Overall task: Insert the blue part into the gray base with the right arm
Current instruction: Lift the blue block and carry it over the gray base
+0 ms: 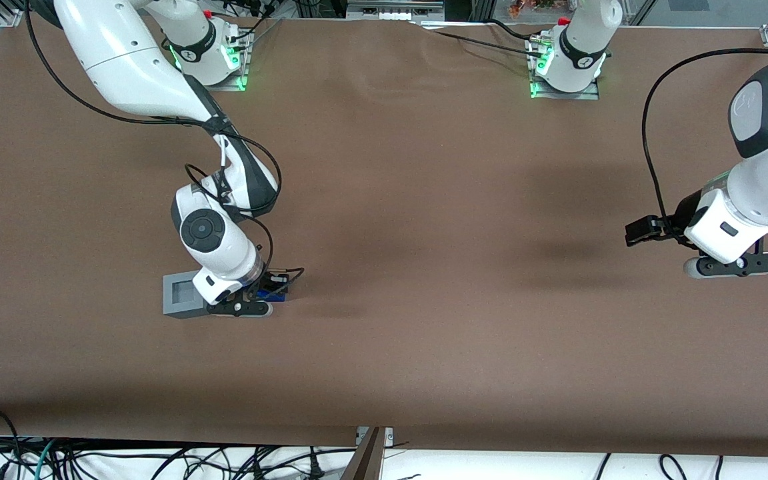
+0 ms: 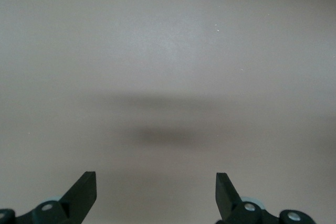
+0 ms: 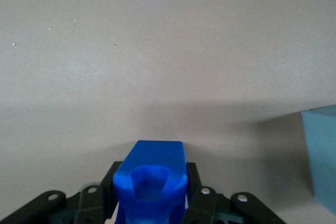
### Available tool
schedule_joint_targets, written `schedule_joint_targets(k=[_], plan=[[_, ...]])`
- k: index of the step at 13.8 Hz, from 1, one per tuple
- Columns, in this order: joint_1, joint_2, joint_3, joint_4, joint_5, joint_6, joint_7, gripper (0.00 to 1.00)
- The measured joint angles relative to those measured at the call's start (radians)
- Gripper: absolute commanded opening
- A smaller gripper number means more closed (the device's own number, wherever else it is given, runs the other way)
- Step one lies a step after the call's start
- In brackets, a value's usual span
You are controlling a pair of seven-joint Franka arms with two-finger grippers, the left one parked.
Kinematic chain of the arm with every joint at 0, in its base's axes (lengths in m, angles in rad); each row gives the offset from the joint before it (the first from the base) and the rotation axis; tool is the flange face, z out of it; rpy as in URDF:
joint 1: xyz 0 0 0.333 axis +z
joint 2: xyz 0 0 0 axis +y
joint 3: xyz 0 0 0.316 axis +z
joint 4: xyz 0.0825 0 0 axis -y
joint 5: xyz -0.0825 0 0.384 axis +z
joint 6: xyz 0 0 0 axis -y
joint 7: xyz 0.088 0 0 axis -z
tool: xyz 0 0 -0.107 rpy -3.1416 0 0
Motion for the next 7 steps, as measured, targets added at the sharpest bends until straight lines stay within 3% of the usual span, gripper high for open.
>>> schedule_joint_targets(k=[4, 7], plan=[[-0.003, -0.001, -0.003, 0.061, 0.000, -0.112, -0.013, 0.46], [-0.026, -0.018, -0.004, 0.128, 0.005, -0.234, -0.118, 0.46]])
